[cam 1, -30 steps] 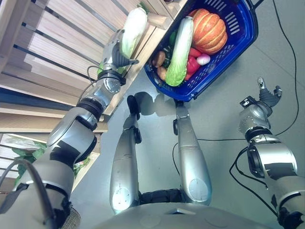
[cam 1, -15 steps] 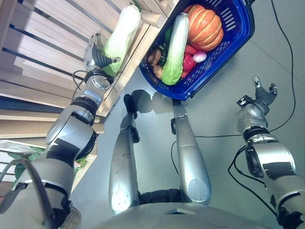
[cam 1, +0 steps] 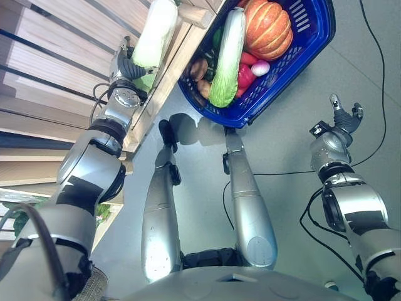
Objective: Pick up fruits and vegetables into the basket
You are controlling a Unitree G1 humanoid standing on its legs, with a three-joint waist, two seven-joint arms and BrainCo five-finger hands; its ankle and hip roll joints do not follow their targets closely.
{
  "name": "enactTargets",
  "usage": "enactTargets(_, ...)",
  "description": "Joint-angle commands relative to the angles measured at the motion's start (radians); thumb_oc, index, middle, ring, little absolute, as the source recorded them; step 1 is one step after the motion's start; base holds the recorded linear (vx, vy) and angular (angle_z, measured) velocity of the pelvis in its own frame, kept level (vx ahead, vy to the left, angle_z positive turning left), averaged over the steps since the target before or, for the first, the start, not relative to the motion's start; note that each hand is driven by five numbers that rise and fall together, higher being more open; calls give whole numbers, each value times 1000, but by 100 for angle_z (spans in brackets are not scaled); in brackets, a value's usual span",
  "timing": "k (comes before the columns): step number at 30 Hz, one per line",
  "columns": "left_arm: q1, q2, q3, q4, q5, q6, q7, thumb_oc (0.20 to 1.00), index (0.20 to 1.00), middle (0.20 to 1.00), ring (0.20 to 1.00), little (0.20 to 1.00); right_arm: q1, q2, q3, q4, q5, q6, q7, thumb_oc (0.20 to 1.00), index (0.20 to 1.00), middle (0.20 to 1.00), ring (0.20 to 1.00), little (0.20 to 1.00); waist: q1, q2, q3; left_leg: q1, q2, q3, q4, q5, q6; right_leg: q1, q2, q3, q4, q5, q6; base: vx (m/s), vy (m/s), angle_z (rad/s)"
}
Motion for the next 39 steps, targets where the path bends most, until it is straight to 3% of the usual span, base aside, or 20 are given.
enactTargets(1, 40, -8, 18, 96, -20, 21, -74, 1000, 1000, 1000, 1000, 1000, 47, -1, 19, -5, -19, -32, -6, 1000, 1000, 1000, 1000, 1000, 12, -30, -40, -33, -11, -21, -5, -24, 19, -14, 24, -88, 41, -23, -22, -2, -1, -5)
enactTargets(5, 40, -14, -7, 98, -17, 42, -108, 1000, 1000, 1000, 1000, 1000, 46, -1, 23, -3, -14, -33, -1, 1000, 1000, 1000, 1000, 1000, 12, -29, -40, -33, -11, -20, -3, -33, 19, -13, 23, -90, 41, -29, -21, 0, 0, 0)
enactTargets(29, 14, -24, -43, 155, 109, 161, -72, 1000, 1000, 1000, 1000, 1000, 10, 11, 51, 12, -3, -40, 8, 1000, 1000, 1000, 1000, 1000, 11, -41, -40, -68, -5, -21, -16, -23, 18, -41, 26, -95, 20, -15, -18, 0, 0, 0)
enactTargets(30, 14, -27, -42, 157, 113, 165, -71, 724, 724, 724, 724, 724, 12, 13, 52, 14, -3, -41, 11, 1000, 1000, 1000, 1000, 1000, 11, -42, -40, -63, -4, -21, -15, -30, 17, -36, 27, -95, 22, -23, -18, 0, 0, 0)
enactTargets(31, 11, -29, -42, 158, 116, 171, -74, 551, 551, 551, 551, 551, 8, 13, 51, 15, -4, -39, 10, 1000, 1000, 1000, 1000, 1000, 10, -43, -40, -64, -3, -20, -18, -28, 16, -35, 26, -96, 19, -22, -17, 0, 0, 0)
enactTargets(32, 9, -31, -43, 157, 122, 175, -78, 467, 467, 467, 467, 467, 5, 16, 52, 16, -4, -39, 8, 1000, 1000, 1000, 1000, 1000, 11, -43, -40, -64, -2, -20, -19, -28, 15, -35, 27, -96, 18, -21, -17, 0, 0, 0)
enactTargets(33, 4, -31, -47, 157, 117, 176, -84, 200, 200, 200, 200, 200, -1, 16, 54, 16, -2, -38, 7, 1000, 1000, 1000, 1000, 1000, 11, -43, -40, -71, -2, -20, -24, -20, 15, -42, 27, -97, 15, -14, -16, 0, 0, 0)
enactTargets(39, 3, -42, -58, 152, 112, 177, -106, 200, 200, 200, 200, 200, -2, 22, 53, 12, -4, -43, 6, 1000, 1000, 1000, 1000, 1000, 10, -45, -40, -76, -3, -20, -28, -20, 14, -48, 28, -99, 11, -12, -15, 6, -13, -6)
